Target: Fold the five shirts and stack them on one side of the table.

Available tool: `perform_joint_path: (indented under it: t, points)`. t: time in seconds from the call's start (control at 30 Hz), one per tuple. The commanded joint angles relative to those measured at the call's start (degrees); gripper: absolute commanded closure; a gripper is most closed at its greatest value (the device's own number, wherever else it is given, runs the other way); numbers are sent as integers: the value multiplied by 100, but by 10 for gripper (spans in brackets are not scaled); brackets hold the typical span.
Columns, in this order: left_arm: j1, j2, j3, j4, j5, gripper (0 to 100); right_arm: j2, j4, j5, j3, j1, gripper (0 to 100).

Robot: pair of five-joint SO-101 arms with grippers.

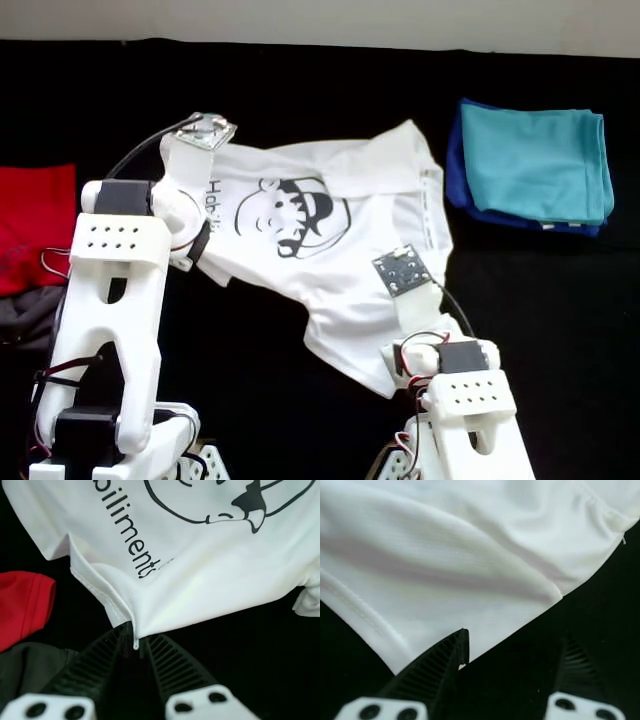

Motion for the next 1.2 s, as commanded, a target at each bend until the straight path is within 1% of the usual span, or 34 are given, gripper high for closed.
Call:
perform_joint_path:
  t: [0.0, 0.13, 0.2, 0.3, 0.37, 0.53, 0.63, 0.73, 0.77, 0.8, 0.9, 0.93, 0.97, 1.03, 1.17]
  points:
    - [-48, -127, -207, 53, -44, 991, -40, -48, -44, 4, -31, 687]
    - [-40, -127, -198, 53, -26, 991, -31, -66, -18, -57, -101, 687]
    - [-40, -127, -198, 53, -26, 991, 154, -75, -44, -127, -426, 687]
    - [-40, -127, -198, 53, -26, 991, 980, -75, -308, -620, -1007, 687]
    - [-40, -127, -171, 53, -26, 991, 1719, -31, -519, -1165, -1156, 687]
    - [-40, -127, 48, 18, -26, 991, 3363, 224, -580, -2132, -1209, 687]
    - [-40, -127, 136, 18, -26, 991, 4084, 224, -580, -2352, -1209, 687]
    - [-40, -127, 119, 18, -26, 991, 4497, 163, -589, -2404, -1200, 694]
    - [-40, -127, 110, 18, -26, 991, 4576, 136, -598, -2413, -1191, 718]
    - [-40, -127, 110, 18, -26, 991, 4611, 127, -607, -2440, -1174, 767]
    - [-40, -127, 136, 9, -26, 991, 4532, 136, -615, -2545, -1165, 994]
    - [-40, -127, 136, 9, -26, 991, 4470, 163, -615, -2589, -1156, 993]
    - [-40, -127, 136, 26, -26, 991, 4382, 198, -615, -2615, -1103, 967]
    - [-40, -127, 136, 44, -26, 991, 4127, 338, -615, -2738, -919, 995]
    - [-40, -145, 127, 53, -26, 991, 3292, 1024, -589, -3574, -224, 992]
